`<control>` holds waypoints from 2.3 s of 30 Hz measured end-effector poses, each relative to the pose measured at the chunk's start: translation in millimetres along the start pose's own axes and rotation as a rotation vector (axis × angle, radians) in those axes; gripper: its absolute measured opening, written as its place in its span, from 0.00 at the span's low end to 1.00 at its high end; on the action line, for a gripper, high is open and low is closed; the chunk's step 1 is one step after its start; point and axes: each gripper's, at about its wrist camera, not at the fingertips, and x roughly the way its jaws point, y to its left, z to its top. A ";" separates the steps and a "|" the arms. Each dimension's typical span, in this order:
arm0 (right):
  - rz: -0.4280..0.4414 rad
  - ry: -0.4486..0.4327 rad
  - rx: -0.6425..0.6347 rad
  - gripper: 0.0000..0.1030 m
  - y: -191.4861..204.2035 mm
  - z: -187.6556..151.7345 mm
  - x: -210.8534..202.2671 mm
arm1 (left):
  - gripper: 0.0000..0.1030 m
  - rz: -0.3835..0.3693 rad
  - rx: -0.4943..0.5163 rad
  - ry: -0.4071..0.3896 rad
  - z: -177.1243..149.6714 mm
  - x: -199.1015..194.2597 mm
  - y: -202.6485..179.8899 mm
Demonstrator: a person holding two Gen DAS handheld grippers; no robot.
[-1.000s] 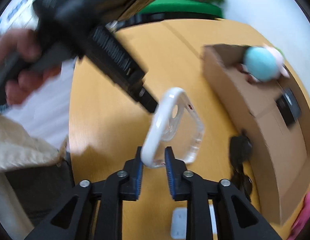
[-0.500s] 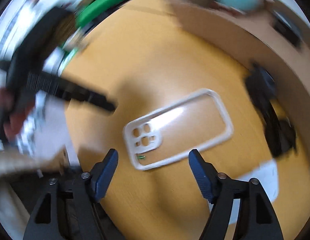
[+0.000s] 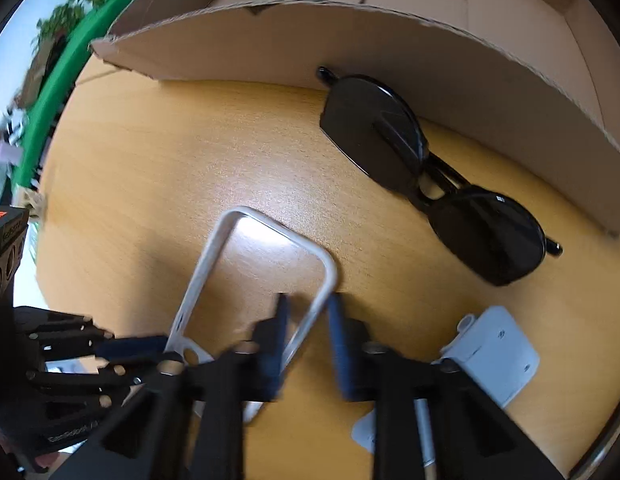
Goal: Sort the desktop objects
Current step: 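Close both grippers on the clear phone case rim and lift it, then carry the phone case over the cardboard box and lower it inside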
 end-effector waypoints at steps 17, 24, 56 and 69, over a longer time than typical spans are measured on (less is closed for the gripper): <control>0.088 -0.281 -0.009 0.08 -12.1 5.2 -112.9 | 0.06 0.029 0.066 -0.232 5.8 -89.9 -60.7; 0.108 -0.448 0.037 0.08 -23.0 15.7 -182.2 | 0.06 0.036 0.155 -0.349 26.5 -136.4 -110.9; -0.014 -0.470 0.138 0.06 -148.9 147.3 -222.5 | 0.07 -0.032 0.254 -0.377 191.2 -141.7 -186.1; -0.044 -0.325 0.180 0.05 -232.3 255.9 -136.3 | 0.07 -0.024 0.196 -0.265 323.4 -72.2 -185.3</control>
